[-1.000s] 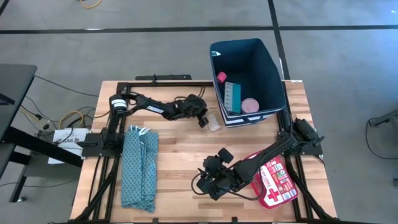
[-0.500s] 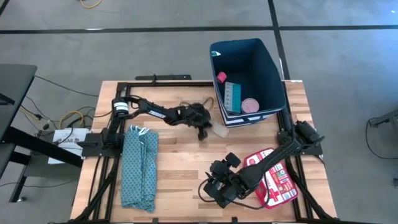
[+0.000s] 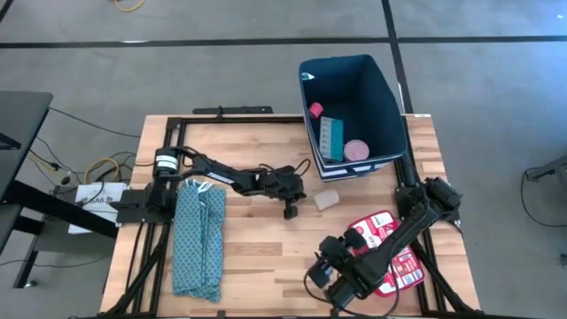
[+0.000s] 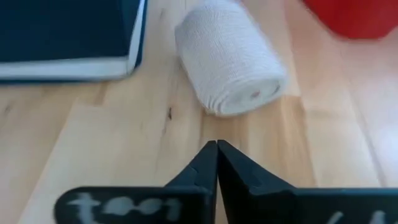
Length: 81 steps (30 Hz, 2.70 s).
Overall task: Pick & place medical supplies in basket/bin
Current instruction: Put the white bandage into the blue bin
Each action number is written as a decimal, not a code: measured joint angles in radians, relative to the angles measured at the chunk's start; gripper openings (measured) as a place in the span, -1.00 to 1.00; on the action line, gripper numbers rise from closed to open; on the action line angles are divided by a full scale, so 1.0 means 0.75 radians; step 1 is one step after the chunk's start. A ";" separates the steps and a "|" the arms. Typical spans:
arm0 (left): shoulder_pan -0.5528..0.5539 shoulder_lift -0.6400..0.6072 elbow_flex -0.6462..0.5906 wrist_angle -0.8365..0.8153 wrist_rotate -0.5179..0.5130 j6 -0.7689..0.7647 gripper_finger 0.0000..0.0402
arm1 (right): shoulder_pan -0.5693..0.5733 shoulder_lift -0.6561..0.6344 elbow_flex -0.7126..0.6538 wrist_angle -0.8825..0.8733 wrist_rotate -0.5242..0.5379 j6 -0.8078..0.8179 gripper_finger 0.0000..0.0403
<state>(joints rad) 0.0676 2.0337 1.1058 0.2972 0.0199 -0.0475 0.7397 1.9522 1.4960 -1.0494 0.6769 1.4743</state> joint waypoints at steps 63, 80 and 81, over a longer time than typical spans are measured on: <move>-1.348 -1.030 0.000 -1.497 -0.972 -0.755 -1.00 | -0.607 -0.001 -0.190 -0.106 -0.289 -1.308 0.17; -1.348 -1.030 0.000 -1.497 -0.965 -0.759 -1.00 | -0.736 -0.001 -0.217 0.006 -0.343 -1.646 0.17; -1.348 -1.030 0.000 -1.497 -0.963 -0.759 -1.00 | -0.751 0.000 -0.227 0.023 -0.346 -1.650 0.17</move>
<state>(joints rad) -0.9433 1.2613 1.1057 -0.8255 -0.7025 -0.6167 0.1764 1.9522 1.3256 -1.0322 0.4176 0.2365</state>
